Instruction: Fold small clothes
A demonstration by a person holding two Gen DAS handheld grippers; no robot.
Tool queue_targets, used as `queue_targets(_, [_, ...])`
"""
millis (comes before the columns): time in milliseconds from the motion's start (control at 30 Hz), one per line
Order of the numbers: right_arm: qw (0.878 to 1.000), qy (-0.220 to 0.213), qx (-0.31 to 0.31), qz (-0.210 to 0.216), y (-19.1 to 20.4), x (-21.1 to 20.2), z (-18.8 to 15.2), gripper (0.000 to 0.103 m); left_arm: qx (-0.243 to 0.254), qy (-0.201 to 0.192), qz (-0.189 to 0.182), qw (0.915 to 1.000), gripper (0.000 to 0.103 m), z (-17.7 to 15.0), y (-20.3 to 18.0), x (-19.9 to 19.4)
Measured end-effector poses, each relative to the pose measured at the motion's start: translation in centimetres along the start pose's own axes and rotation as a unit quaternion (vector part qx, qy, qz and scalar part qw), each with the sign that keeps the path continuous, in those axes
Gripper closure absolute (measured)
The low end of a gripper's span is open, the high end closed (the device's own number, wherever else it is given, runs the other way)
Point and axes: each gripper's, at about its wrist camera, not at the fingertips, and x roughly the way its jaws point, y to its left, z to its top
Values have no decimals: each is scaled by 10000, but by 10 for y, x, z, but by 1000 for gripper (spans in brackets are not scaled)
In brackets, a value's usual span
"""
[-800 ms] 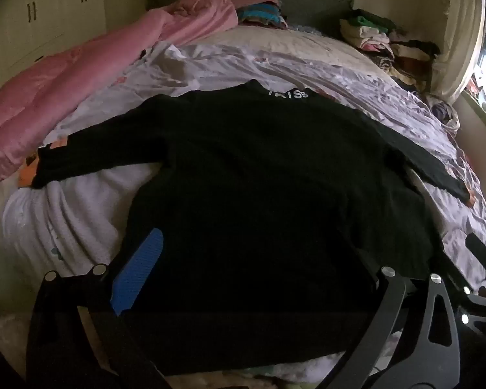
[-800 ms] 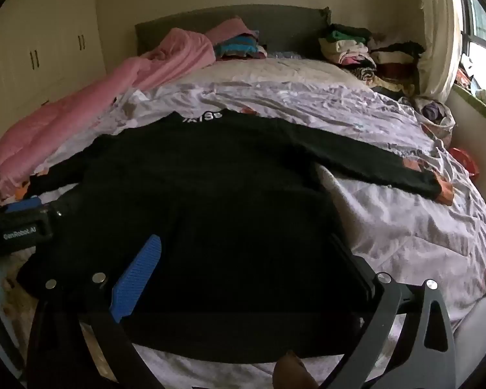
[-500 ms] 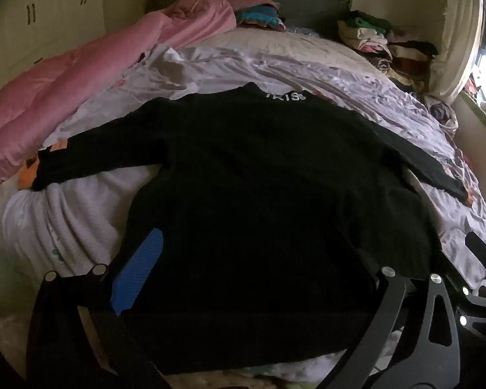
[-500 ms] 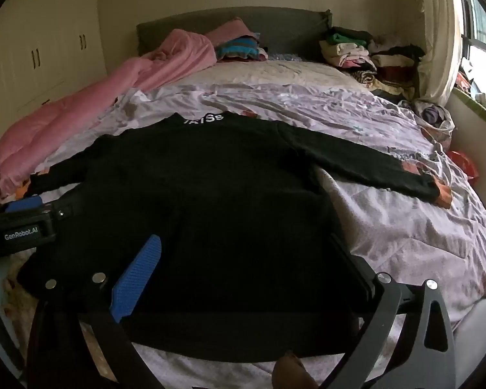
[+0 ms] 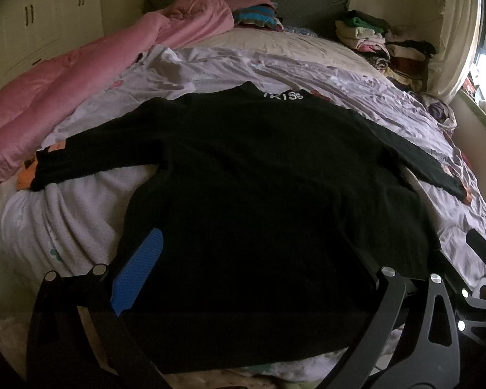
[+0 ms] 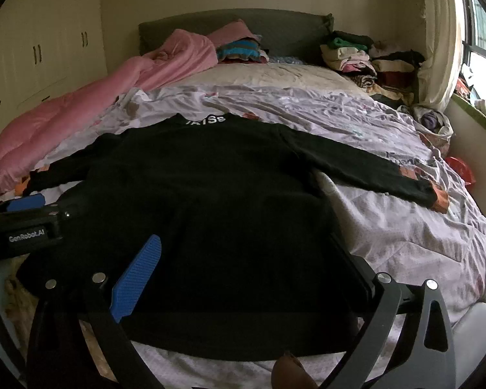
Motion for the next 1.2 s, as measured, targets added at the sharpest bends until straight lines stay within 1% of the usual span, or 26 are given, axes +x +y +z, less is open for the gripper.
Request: queue_targets(1200, [10000,42,-14,-58,3,-1,2,4,9,-18,-2,10000,9,0,1,0])
